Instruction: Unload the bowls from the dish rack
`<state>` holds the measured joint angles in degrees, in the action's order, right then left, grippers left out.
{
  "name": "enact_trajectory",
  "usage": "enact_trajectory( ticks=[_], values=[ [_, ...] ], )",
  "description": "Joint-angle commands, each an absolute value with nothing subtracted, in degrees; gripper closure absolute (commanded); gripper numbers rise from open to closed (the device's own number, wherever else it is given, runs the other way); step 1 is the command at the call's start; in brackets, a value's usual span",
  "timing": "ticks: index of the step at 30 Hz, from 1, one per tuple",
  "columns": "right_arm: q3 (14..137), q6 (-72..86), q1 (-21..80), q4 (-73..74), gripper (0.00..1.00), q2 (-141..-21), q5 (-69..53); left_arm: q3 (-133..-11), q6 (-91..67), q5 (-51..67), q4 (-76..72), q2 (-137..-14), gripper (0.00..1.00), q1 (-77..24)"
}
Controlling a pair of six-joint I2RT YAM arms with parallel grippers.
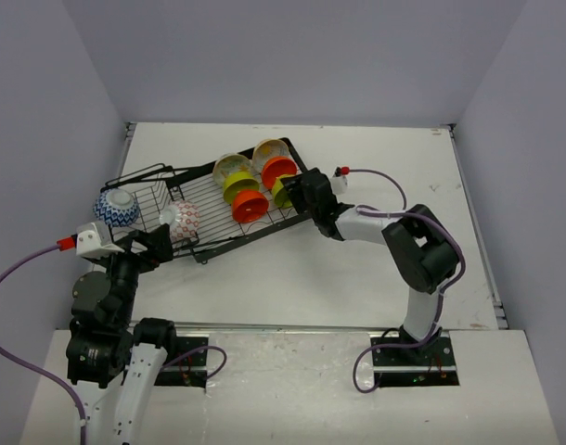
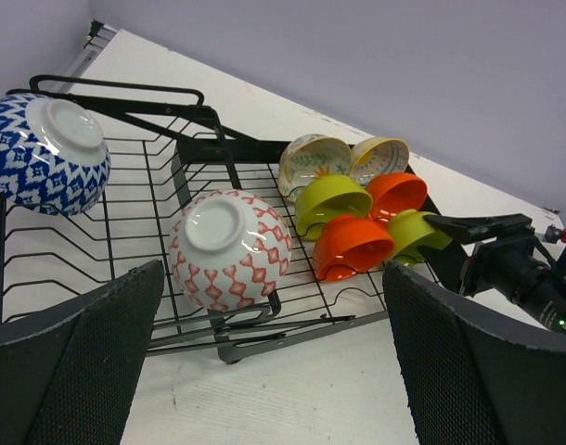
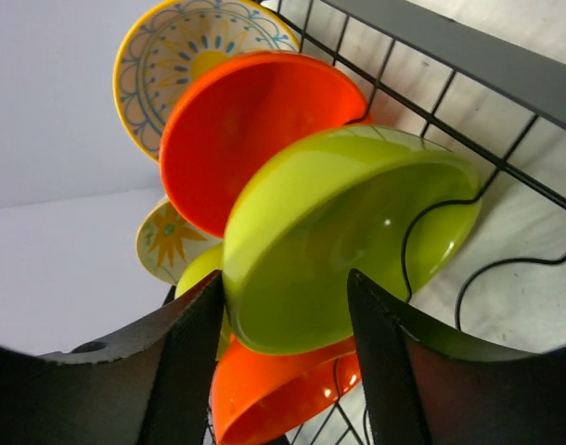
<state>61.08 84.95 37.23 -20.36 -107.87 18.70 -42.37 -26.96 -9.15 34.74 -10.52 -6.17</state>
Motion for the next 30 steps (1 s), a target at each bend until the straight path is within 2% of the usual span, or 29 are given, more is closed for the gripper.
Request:
enact_trajectory(
  ticks=[1, 7, 9, 16, 20, 30],
  values=[
    [63.55, 85.34, 37.09, -25.92, 0.45, -109.07, 18.11, -42.19, -26.37, -8.35, 31.90, -10.20, 0.00, -6.42],
    [60.56, 87.01, 37.00, -32.16, 0.58, -110.74, 17.32, -42.19, -26.19, -8.09, 31.82, -10.46, 0.00, -6.42],
    [60.12, 87.01, 37.09, -34.00, 0.66, -111.09, 17.40, -42.19, -26.19, -7.91, 31.90, -10.72, 0.00, -6.42],
    [58.01, 86.92, 37.18, -37.26, 0.73, -111.27, 17.75, -42.19, -26.10, -7.82, 31.73, -10.81, 0.00, -6.42],
    [55.37, 87.54, 37.26, -43.93, 0.94, -111.53, 17.49, -42.10, -26.10, -7.73, 31.64, -10.37, 0.00, -6.42],
    [50.28, 83.42, 37.27, -65.71, 1.00, -113.46, 16.79, -42.10, -26.02, -7.56, 31.73, -10.81, 0.00, -6.42]
  ],
)
